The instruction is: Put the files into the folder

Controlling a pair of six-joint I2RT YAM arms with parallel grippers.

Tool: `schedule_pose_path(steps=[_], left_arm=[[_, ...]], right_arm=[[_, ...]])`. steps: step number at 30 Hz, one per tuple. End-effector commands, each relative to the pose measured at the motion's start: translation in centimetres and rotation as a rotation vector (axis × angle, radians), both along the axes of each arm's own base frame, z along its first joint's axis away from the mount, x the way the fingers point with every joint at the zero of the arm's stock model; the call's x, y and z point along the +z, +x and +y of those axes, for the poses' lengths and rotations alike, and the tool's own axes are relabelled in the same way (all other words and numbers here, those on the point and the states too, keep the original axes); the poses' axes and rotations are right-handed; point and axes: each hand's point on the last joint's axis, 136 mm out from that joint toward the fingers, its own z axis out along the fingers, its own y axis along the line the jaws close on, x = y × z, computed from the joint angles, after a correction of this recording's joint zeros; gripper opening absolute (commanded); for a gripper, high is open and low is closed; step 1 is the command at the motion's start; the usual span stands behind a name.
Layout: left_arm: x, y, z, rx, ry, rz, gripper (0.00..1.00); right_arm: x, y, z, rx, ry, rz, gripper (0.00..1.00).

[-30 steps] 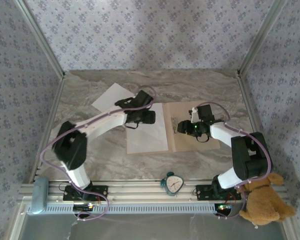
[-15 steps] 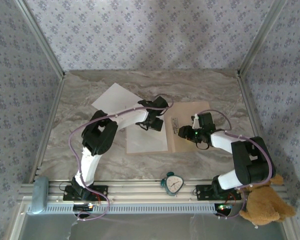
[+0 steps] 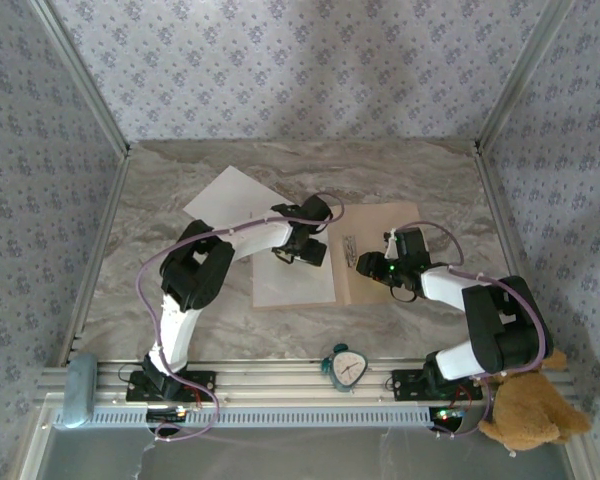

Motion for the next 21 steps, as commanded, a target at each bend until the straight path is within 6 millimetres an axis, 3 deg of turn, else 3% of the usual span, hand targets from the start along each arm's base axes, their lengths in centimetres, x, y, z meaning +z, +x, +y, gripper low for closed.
schedule_pose_path(steps=[1,7,21], left_arm=[[-1.7,-3.0,0.7,-0.096,0.037,0.103,0.87],[-1.2,-2.9,0.7,-0.15,0.028,0.082,0.87],[-1.1,-1.3,3.3,-0.021,0.074,0.05,0.89]], right_arm=[[-2.6,-1.9,-1.1,-0.036,-0.061,0.088,0.49],[-2.8,-2.0,-1.2,-0.042,-0.067,0.093,0.49],[-3.0,-2.0,-1.2,-0.044,-0.073,0.097,0.49]])
